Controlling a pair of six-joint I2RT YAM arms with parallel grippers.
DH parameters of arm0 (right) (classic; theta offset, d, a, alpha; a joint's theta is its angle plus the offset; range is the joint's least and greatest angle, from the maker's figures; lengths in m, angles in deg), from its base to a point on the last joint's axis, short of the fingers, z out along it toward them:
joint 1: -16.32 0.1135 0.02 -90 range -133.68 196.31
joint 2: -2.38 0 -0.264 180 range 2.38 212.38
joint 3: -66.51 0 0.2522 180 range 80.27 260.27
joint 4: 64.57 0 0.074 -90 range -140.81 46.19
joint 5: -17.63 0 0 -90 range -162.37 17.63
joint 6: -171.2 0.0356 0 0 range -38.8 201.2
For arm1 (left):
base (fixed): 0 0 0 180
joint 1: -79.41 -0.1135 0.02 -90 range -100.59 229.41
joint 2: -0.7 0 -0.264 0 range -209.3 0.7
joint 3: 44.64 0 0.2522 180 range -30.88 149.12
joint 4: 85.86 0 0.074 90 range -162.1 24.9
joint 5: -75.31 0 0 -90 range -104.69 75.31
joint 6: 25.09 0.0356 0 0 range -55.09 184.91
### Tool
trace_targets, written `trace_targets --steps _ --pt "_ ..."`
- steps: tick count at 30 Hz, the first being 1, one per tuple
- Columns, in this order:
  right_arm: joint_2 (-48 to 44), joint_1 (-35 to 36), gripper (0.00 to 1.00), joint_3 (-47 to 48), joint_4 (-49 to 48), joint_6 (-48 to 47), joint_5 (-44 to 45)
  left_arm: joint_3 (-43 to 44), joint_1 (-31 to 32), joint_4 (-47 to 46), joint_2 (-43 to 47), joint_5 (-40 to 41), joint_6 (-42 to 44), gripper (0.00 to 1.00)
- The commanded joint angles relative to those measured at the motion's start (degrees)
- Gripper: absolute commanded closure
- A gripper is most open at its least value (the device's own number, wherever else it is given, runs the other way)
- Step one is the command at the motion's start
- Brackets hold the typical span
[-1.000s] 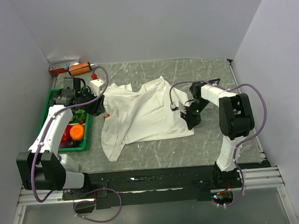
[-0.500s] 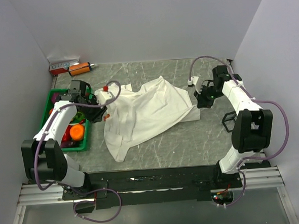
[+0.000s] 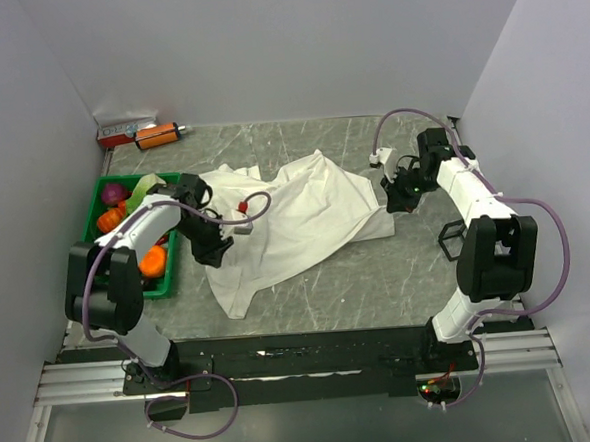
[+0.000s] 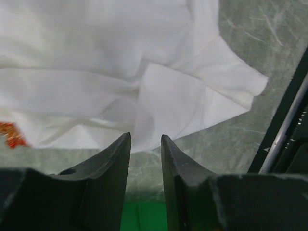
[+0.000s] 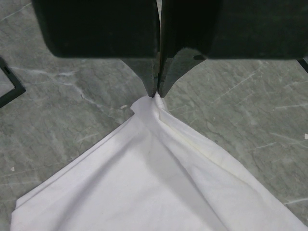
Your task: Remove the brooch from the garment
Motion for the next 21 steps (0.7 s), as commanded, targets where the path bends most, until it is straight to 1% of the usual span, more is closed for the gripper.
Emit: trace_targets --steps 1,4,6,7,8,9,10,12,14,15,16,18,19,20,21 --pt "-1.55 0.0 1.0 2.51 -1.33 0.92 -0.36 -2.92 1.82 1.32 -1.42 -2.12 2.56 0.63" --pt "-1.12 0.18 1.0 3.12 -1.42 1.53 -0.54 -4.94 2.26 -1.67 -1.34 -0.19 1.41 0.66" --pt "-1.03 0.18 1.0 3.38 -1.6 1.89 -0.72 -5.65 2.34 -4.22 -1.08 0.96 0.97 0.71" --pt "-0.94 0.18 1.0 3.38 -1.68 2.06 -0.72 -5.74 2.26 -4.67 -1.07 1.22 0.79 0.74" --pt "-1.03 0.18 1.0 3.38 -1.6 2.15 -0.8 -5.57 2.26 -5.19 -1.16 1.4 0.53 0.82" --pt "-1.03 0.18 1.0 3.56 -1.68 2.15 -0.8 -5.39 2.26 -5.2 -1.25 1.49 0.36 0.87" --pt "-1.03 0.18 1.0 3.47 -1.77 2.15 -0.72 -4.61 2.26 -5.02 -1.34 1.49 -0.08 0.98" --pt "-1.11 0.18 1.0 3.65 -2.04 2.41 -0.45 -3.46 2.26 -4.76 -1.08 1.58 -0.78 0.99" --pt "-1.29 0.09 1.0 4.35 -3.17 3.99 -0.28 0.22 1.47 -4.15 -0.81 1.49 -2.28 0.99" --pt "-1.55 0.0 1.0 4.87 -4.66 5.04 0.16 2.15 0.77 -3.88 -0.9 1.14 -4.55 0.99" --pt "-1.55 -0.17 1.0 5.66 -5.37 7.23 0.08 7.3 -1.33 -3.36 -1.16 -0.6 -5.53 0.99" --pt "-1.38 -0.7 1.0 9.17 -6.78 9.52 -0.45 13.91 -4.23 -1.17 -2.47 -2.89 -9.29 0.99" --pt "-1.03 -1.05 1.0 10.75 -7.91 12.06 -0.89 21.08 -7.47 -0.11 -3.26 -5.43 -10.53 0.99" --pt "-0.24 -1.75 1.0 14.25 -8.45 13.21 -1.24 24.89 -9.06 0.77 -4.75 -6.5 -11.59 0.99" --pt "0.37 -1.93 1.0 16.2 -8.71 15.05 -1.77 31.72 -11.95 2.43 -5.64 -7.64 -13.34 0.99"
